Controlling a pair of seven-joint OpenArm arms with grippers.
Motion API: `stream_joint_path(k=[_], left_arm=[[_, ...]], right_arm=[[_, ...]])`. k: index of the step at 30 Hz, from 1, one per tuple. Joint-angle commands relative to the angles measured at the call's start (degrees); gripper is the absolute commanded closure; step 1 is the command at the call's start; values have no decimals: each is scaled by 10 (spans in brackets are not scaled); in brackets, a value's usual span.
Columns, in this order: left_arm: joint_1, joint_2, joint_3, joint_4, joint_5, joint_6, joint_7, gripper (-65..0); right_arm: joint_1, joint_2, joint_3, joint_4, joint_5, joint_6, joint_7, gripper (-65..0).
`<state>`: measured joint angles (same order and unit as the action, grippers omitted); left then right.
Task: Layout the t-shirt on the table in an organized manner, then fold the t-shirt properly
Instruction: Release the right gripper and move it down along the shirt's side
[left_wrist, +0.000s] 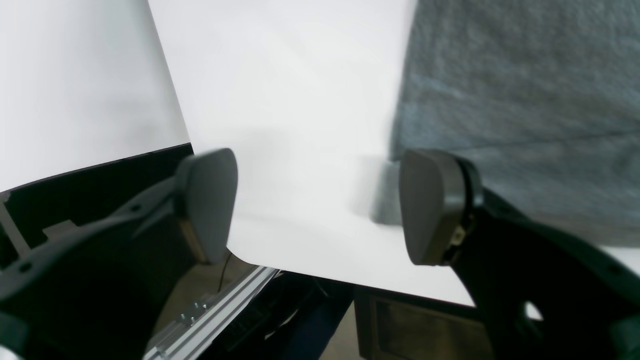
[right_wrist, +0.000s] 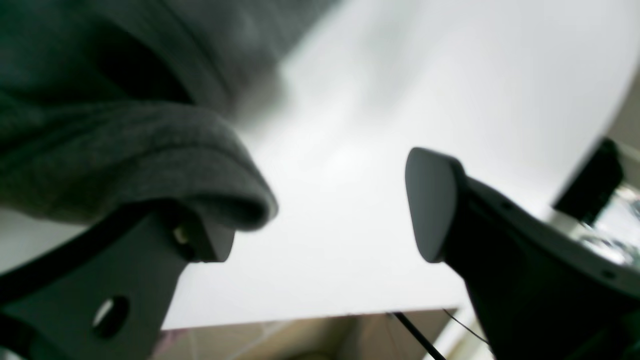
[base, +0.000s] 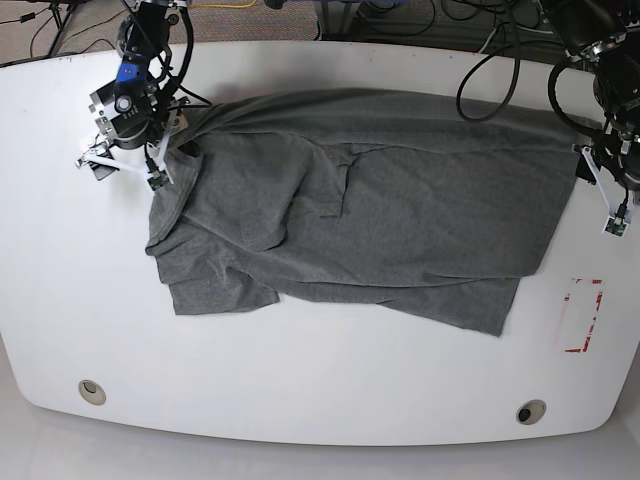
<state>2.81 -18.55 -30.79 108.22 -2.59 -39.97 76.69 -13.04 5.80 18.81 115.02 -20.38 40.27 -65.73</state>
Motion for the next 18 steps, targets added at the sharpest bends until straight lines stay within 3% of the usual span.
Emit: stream_joint_path(k=[1,9,18], left_arm=[[-15,-10,-2,8,3,0,-17,-478],[-21,-10,-2,8,3,0,-17,-478],[-21,-10,22,8,3,0,-18,-478]], right_arm=[[9,14,0,11,-25,-3,7,-488],[55,19,-4,11,-59,-3,7,-488],[78,-30,-66,10,-61,-3,-18,-488]])
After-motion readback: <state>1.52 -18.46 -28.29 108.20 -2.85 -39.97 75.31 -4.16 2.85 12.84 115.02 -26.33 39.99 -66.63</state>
